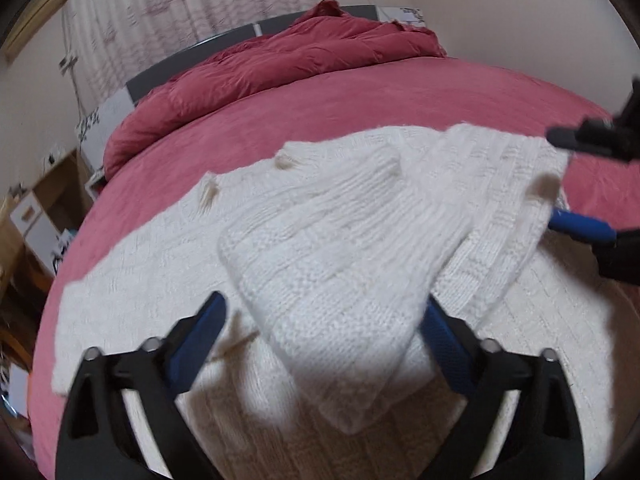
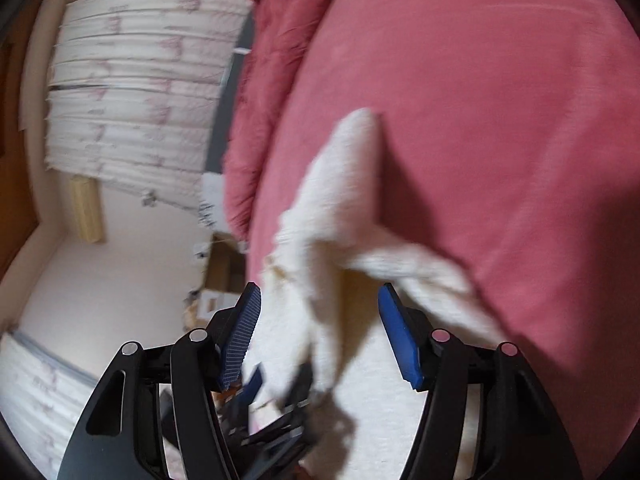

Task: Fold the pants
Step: 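Fold the held sleeve across the sweater body with the right gripper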

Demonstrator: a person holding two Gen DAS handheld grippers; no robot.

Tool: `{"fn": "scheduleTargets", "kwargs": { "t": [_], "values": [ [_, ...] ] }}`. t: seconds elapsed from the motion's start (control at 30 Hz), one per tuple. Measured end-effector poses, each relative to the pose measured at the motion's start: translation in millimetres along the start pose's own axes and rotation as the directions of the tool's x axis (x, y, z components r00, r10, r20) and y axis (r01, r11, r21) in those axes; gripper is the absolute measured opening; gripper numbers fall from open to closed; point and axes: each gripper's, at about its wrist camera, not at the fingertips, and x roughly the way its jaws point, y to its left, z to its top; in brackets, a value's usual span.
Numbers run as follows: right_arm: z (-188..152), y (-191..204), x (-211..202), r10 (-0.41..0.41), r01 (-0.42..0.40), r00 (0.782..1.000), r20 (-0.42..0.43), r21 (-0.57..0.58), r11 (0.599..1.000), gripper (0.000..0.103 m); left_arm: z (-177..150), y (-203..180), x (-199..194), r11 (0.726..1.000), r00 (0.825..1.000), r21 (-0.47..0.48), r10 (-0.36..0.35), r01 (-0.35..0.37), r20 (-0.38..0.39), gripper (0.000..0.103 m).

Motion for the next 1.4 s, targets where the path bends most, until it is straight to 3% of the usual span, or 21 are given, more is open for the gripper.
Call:
{"fn": "scheduleTargets", "kwargs": {
  "t": [0.1,0.17,0.27,0.33,0.4,0.43,0.5,0.6,0.7,0.73,0.8,0.83,0.87,0.9,0.97,1.07,1.1,1.2,1.27,1.33,1.4],
  "values": [
    [4,-1,15,0.053,-0.053,0.997,-0.055,0.007,0.999,0.062,6,-6,-5,0.999,1.0,0.045,0.016,-0.017,0.026,0.065],
    [11,-13,20,0.067,-0.065,0.997,-0.037,0.066,0.996,0.062,10,-3,-11,0.999,0.999,0.043,0.021,-0.022,0.034,0.046],
    [23,-25,14,0.121,-0.125,0.992,0.038,0.145,0.981,0.062,20,24,-26,0.998,0.995,-0.066,-0.014,0.021,0.101,0.034],
    [29,-24,3,0.112,-0.128,0.987,0.118,0.14,0.982,0.062,21,59,-37,0.972,0.987,-0.228,-0.023,0.059,0.159,0.036],
    [34,-29,-9,0.065,-0.09,0.981,0.182,0.13,0.987,0.062,12,90,-41,0.918,0.977,-0.376,-0.054,0.129,0.205,0.039],
    [36,-34,-8,0.074,-0.102,0.982,0.173,0.154,0.983,0.062,3,104,-35,0.886,0.978,-0.438,-0.074,0.154,0.194,0.049],
    [35,-46,-3,0.092,-0.123,0.985,0.146,0.225,0.966,0.062,-10,113,-23,0.874,0.984,-0.461,-0.096,0.155,0.149,0.059],
    [33,-48,-3,0.076,-0.104,0.987,0.142,0.196,0.975,0.062,-32,115,-10,0.858,0.982,-0.479,-0.149,0.186,0.114,0.073],
    [35,-45,2,0.057,-0.081,0.989,0.138,0.175,0.981,0.062,-47,126,-7,0.773,0.964,-0.578,-0.22,0.264,0.146,0.082],
    [35,-48,5,0.06,-0.084,0.989,0.137,0.174,0.981,0.062,-50,131,-5,0.732,0.956,-0.616,-0.24,0.291,0.167,0.082],
    [36,-40,7,0.06,-0.083,0.989,0.137,0.165,0.983,0.062,-54,139,-1,0.656,0.946,-0.685,-0.264,0.318,0.187,0.081],
    [36,-41,10,0.059,-0.08,0.989,0.135,0.155,0.985,0.062,-55,138,3,0.64,0.946,-0.702,-0.272,0.313,0.173,0.076],
    [39,-35,11,0.057,-0.076,0.99,0.133,0.145,0.986,0.059,-55,137,7,0.636,0.949,-0.711,-0.276,0.299,0.152,0.061],
    [40,-32,12,0.043,-0.061,0.99,0.132,0.135,0.989,0.054,-53,136,9,0.644,0.954,-0.713,-0.27,0.277,0.127,0.054],
    [39,-30,12,0.002,-0.019,0.991,0.133,0.125,0.992,0.053,-49,137,13,0.665,0.959,-0.702,-0.27,0.253,0.089,0.029],
    [39,-25,10,0.009,-0.027,0.99,0.14,0.13,0.991,0.052,-46,139,12,0.688,0.956,-0.678,-0.283,0.259,0.077,0.015],
    [39,-22,11,0.003,-0.018,0.991,0.136,0.109,0.994,0.037,-43,141,13,0.696,0.954,-0.667,-0.29,0.267,0.079,0.008],
    [38,-18,11,0.002,-0.01,0.992,0.127,0.061,0.998,0.017,-28,147,4,0.718,0.947,-0.625,-0.296,0.304,0.121,0.007],
    [41,-12,8,0.037,-0.047,0.988,0.153,0.067,0.997,0.013,-15,156,-13,0.701,0.931,-0.613,-0.294,0.363,0.215,0.007],
    [41,-11,3,0.083,-0.098,0.981,0.174,0.08,0.992,0.012,-8,170,-28,0.672,0.901,-0.603,-0.275,0.43,0.336,0.007],
    [39,-14,4,0.072,-0.09,0.982,0.174,0.099,0.991,0.012,-8,177,-31,0.674,0.896,-0.6,-0.241,0.43,0.373,0.007]
  ]
}}
